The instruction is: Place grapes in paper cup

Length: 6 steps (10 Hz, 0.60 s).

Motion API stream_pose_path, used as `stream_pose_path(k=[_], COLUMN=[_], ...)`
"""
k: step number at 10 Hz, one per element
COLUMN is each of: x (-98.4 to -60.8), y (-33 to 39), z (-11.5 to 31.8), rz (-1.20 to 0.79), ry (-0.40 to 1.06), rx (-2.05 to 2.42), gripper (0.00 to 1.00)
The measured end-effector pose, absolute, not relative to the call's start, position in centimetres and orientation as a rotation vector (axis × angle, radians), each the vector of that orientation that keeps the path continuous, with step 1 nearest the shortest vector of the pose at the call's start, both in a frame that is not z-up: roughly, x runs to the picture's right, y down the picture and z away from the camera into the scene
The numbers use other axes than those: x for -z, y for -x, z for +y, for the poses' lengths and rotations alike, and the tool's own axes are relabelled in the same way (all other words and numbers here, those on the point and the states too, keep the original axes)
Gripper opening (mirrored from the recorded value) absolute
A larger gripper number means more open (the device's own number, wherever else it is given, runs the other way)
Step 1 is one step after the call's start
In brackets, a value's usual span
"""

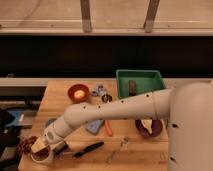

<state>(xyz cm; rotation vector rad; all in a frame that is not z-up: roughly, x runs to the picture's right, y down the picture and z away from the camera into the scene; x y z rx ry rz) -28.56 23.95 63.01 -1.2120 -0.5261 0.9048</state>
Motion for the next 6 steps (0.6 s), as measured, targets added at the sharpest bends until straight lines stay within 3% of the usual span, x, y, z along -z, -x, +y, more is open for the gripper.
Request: stream_pose_path(k=[6], x=[-61.8], y=[27.1], z=[22.3], rz=[-0.563], ry=[1.109], rx=[-0.931], gripper=[0.80])
